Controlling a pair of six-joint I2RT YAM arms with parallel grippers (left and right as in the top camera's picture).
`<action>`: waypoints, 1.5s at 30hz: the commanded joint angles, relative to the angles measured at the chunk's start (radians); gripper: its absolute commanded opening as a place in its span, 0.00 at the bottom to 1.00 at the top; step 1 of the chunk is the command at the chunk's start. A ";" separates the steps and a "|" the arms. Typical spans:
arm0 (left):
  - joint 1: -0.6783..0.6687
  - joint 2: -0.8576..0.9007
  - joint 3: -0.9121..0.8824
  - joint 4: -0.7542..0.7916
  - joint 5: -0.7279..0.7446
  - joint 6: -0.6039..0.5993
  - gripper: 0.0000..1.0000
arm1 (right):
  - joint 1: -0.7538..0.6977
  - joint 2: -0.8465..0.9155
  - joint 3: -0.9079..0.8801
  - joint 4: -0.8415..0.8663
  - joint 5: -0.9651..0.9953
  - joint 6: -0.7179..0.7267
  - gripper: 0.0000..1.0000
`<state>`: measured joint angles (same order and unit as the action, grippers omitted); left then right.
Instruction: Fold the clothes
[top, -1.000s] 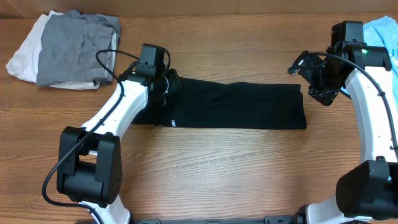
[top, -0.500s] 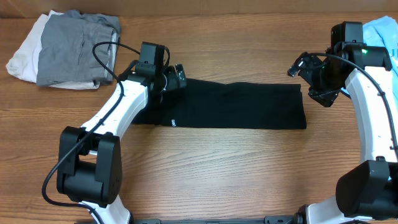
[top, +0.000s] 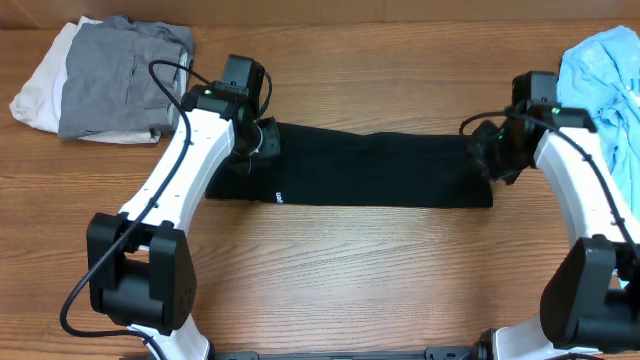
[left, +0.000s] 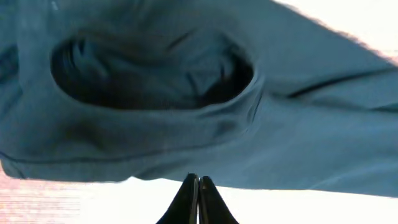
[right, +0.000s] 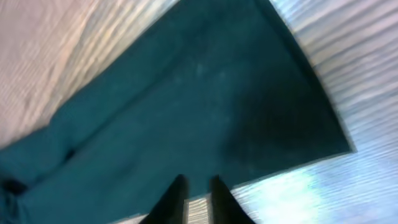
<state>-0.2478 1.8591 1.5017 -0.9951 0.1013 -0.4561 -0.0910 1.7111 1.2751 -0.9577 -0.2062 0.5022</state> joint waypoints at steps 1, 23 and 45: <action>-0.010 -0.001 -0.076 0.028 0.023 0.017 0.04 | -0.002 0.001 -0.094 0.087 -0.063 -0.006 0.04; 0.136 0.209 -0.153 0.109 -0.138 0.037 0.04 | -0.003 0.184 -0.170 0.190 0.121 0.105 0.04; 0.238 0.065 -0.150 -0.010 -0.118 0.037 0.04 | 0.000 0.102 0.011 -0.068 0.245 0.145 0.04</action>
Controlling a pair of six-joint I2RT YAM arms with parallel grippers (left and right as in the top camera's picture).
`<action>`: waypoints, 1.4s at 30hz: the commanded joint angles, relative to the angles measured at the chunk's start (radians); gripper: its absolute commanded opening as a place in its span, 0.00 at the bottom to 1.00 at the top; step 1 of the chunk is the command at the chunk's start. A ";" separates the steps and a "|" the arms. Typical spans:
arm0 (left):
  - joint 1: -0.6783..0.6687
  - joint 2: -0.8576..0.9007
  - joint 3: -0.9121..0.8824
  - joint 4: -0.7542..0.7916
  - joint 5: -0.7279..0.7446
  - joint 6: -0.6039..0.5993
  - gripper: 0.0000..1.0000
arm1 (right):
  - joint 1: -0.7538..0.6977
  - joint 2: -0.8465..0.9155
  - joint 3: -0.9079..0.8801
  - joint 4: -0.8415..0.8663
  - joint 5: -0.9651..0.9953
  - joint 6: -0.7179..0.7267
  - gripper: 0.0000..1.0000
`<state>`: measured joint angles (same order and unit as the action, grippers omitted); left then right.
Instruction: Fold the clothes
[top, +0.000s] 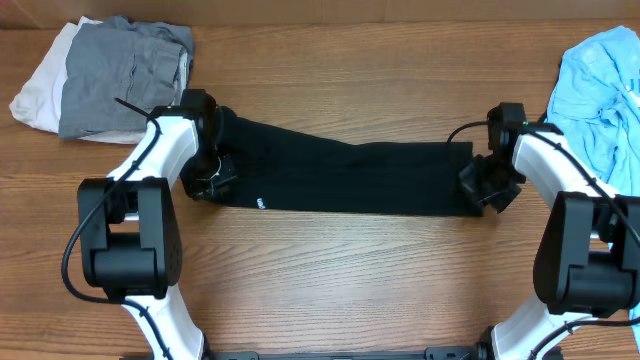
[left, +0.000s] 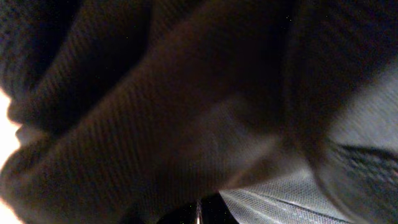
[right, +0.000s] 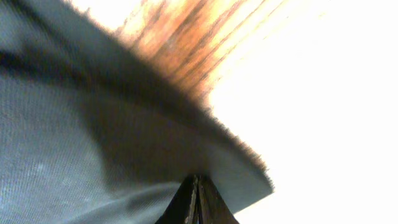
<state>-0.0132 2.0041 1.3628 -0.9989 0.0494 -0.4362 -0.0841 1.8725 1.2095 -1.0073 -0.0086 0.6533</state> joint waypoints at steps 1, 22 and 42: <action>-0.001 -0.111 -0.011 -0.007 -0.058 0.018 0.04 | -0.007 -0.078 0.110 -0.046 0.040 -0.025 0.14; 0.002 -0.313 -0.011 -0.071 -0.050 0.018 1.00 | -0.172 0.005 0.169 -0.016 -0.348 -0.583 0.96; 0.001 -0.313 -0.011 -0.058 -0.048 0.017 1.00 | -0.221 0.211 0.020 0.072 -0.578 -0.676 0.95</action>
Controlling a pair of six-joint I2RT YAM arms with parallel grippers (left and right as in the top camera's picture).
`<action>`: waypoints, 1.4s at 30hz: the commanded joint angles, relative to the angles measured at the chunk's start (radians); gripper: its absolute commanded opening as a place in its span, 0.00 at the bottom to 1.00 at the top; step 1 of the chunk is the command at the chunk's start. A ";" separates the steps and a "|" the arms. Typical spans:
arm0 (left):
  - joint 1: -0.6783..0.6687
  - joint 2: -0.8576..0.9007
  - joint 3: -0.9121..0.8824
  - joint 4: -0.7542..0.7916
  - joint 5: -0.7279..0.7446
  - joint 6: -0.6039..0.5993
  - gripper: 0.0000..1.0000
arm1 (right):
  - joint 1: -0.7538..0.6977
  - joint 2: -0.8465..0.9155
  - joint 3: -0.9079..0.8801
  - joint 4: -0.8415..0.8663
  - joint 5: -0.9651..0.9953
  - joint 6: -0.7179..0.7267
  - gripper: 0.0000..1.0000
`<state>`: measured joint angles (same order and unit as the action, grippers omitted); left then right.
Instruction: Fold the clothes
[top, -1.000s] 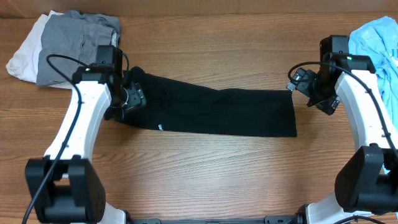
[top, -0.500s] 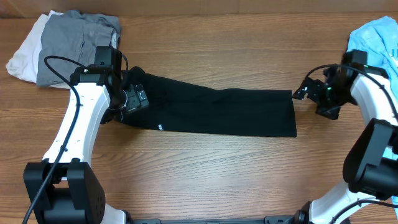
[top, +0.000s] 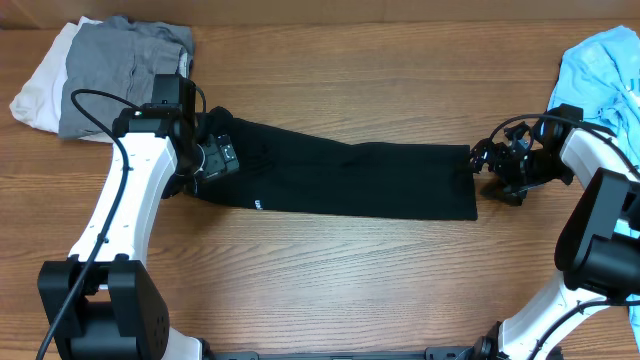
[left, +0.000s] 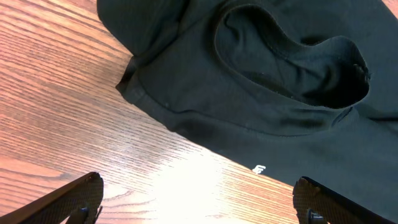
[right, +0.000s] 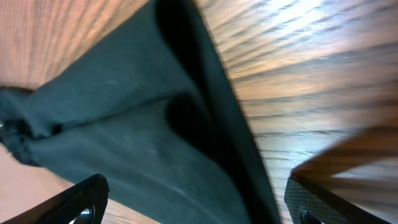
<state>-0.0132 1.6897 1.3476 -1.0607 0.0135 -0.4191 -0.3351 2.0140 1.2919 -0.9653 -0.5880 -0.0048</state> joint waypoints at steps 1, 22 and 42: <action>0.001 0.002 0.004 0.004 -0.013 0.000 1.00 | 0.037 0.072 -0.070 0.036 0.002 -0.018 0.95; 0.000 0.003 0.004 0.010 -0.013 0.000 1.00 | 0.120 0.072 -0.038 0.044 0.324 0.321 0.04; 0.000 0.005 0.003 0.016 0.004 -0.007 1.00 | 0.241 -0.118 0.093 -0.132 0.695 0.505 0.04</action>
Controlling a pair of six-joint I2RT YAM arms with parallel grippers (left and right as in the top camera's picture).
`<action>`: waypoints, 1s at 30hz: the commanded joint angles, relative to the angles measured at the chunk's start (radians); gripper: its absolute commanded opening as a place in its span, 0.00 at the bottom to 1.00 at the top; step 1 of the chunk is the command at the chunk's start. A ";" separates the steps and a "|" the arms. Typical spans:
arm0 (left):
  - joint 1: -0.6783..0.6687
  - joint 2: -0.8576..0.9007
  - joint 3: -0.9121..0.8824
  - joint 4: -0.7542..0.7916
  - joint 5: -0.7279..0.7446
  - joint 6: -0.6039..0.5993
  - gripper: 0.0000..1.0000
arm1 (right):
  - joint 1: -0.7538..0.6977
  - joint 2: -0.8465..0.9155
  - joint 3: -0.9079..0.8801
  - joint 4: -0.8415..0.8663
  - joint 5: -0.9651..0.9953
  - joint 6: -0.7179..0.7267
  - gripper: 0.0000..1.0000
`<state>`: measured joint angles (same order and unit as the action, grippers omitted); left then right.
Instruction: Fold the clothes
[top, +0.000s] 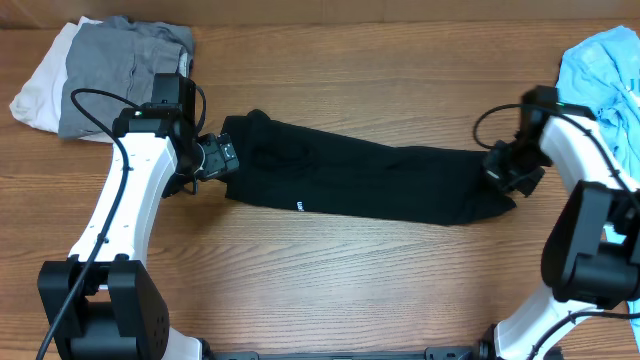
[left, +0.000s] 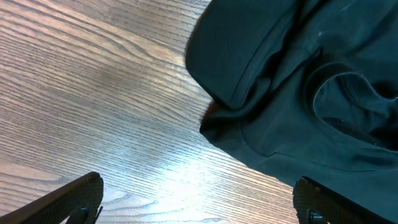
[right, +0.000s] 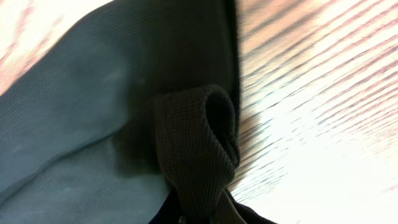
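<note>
A long black garment (top: 370, 185), folded into a strip, lies slanting across the middle of the table. Its neck end (left: 298, 93) points left, just right of my left gripper (top: 213, 160). That left gripper (left: 196, 208) is open over bare wood, with its fingertips (left: 78, 199) wide apart and nothing between them. At the strip's right end my right gripper (top: 507, 172) is low on the table. In the right wrist view the right gripper (right: 199, 214) is shut on a bunched fold of the black garment's hem (right: 199, 143).
A folded pile of grey and white clothes (top: 110, 75) sits at the far left corner. A crumpled light blue garment (top: 605, 80) lies at the far right, behind the right arm. The wooden table (top: 330, 290) shows in front of the strip.
My right gripper was open just off the garment's right end and is now shut on that end. The whole strip has shifted right, away from the open left gripper, which stayed put.
First both grippers stood closed at the two ends of the black strip. Then they were low on those ends, with the strip further left. After that both were open and off the cloth. Now the right one grips the right end and the strip lies further right.
</note>
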<state>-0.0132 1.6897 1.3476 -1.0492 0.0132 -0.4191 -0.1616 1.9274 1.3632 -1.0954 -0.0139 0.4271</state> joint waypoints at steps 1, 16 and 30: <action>0.000 0.005 0.003 0.006 0.006 -0.007 1.00 | 0.095 -0.031 0.022 -0.001 0.144 0.085 0.04; -0.001 0.005 0.003 0.011 0.006 -0.007 1.00 | 0.417 -0.023 0.016 0.018 0.204 0.163 0.04; -0.007 0.005 0.003 0.013 0.006 -0.007 1.00 | 0.449 -0.015 0.016 0.048 0.054 0.187 0.04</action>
<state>-0.0132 1.6897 1.3476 -1.0393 0.0143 -0.4191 0.2821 1.9205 1.3632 -1.0557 0.0986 0.6052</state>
